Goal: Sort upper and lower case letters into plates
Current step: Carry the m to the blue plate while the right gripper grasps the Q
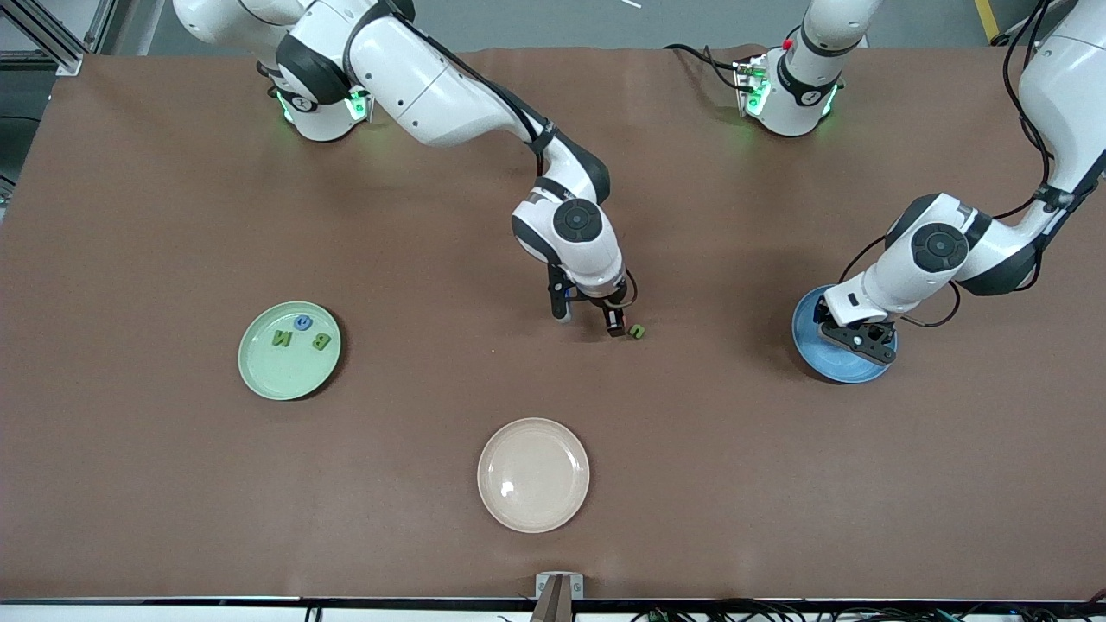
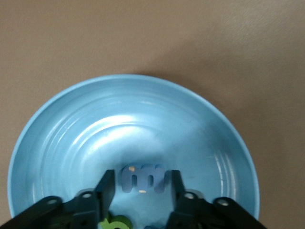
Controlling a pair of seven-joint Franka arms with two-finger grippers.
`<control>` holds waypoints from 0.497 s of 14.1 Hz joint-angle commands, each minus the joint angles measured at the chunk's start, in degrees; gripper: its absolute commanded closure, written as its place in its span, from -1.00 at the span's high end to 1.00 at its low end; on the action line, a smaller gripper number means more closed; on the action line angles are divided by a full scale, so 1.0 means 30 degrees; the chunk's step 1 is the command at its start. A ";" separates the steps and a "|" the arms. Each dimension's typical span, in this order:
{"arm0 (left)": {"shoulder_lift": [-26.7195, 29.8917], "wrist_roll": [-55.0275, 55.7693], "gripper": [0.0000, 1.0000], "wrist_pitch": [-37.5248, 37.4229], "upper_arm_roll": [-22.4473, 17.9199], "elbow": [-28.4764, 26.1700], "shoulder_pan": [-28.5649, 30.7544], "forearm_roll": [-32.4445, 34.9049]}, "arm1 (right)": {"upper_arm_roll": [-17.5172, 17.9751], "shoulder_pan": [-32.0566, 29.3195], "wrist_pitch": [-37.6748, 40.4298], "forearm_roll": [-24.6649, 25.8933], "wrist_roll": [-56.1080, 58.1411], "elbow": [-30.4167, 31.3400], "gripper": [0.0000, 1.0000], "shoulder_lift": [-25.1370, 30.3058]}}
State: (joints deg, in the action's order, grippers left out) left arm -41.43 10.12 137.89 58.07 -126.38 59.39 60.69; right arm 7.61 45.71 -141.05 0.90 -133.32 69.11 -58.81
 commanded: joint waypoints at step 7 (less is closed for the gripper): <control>0.0510 0.1454 1.00 -0.1486 0.2553 0.0583 -0.0196 -0.3383 | -0.0427 0.0145 -0.0534 0.0140 -0.0296 -0.0419 -0.60 -0.0759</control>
State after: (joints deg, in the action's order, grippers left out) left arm -41.28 12.14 136.08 64.03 -125.51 59.38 52.40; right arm 7.16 45.71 -142.05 0.94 -133.33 69.01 -58.95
